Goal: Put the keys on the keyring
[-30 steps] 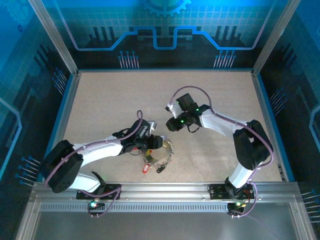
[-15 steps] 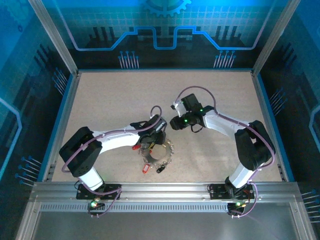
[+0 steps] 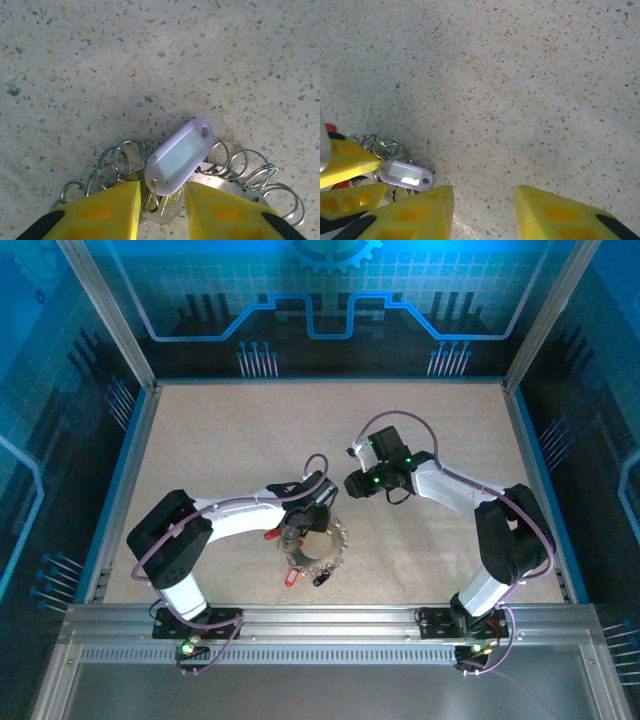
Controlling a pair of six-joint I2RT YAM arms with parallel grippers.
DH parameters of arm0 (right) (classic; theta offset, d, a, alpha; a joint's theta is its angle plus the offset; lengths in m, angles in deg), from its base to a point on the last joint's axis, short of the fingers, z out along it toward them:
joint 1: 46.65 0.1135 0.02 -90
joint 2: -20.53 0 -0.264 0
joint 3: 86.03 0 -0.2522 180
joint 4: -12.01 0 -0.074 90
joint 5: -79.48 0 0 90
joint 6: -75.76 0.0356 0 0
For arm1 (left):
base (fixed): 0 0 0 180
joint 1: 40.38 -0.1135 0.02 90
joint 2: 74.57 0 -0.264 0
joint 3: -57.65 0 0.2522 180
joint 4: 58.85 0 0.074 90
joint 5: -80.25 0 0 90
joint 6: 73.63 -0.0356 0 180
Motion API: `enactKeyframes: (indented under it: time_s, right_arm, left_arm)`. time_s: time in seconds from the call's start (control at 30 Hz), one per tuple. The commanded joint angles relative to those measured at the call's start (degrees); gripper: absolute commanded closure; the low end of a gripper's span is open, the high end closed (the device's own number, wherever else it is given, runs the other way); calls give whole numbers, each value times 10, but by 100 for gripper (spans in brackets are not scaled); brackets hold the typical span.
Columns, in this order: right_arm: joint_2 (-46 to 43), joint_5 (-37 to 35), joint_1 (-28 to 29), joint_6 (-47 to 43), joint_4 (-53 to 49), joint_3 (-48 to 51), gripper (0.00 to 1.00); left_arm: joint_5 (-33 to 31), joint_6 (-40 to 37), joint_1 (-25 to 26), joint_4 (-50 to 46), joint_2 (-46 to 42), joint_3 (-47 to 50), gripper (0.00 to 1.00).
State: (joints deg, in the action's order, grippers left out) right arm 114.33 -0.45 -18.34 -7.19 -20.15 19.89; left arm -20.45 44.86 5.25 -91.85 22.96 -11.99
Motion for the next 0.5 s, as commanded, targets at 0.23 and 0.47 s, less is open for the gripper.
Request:
enactKeyframes:
  time_s: [0.23, 0.47]
  right_arm:
    - [-25, 12, -9, 2, 0, 15, 64]
    - [-28, 18, -9, 0, -3, 13, 65]
  left_arm:
    - [6, -5, 4, -1, 26, -22, 79]
    - [-5, -34, 0, 17, 15, -13, 88]
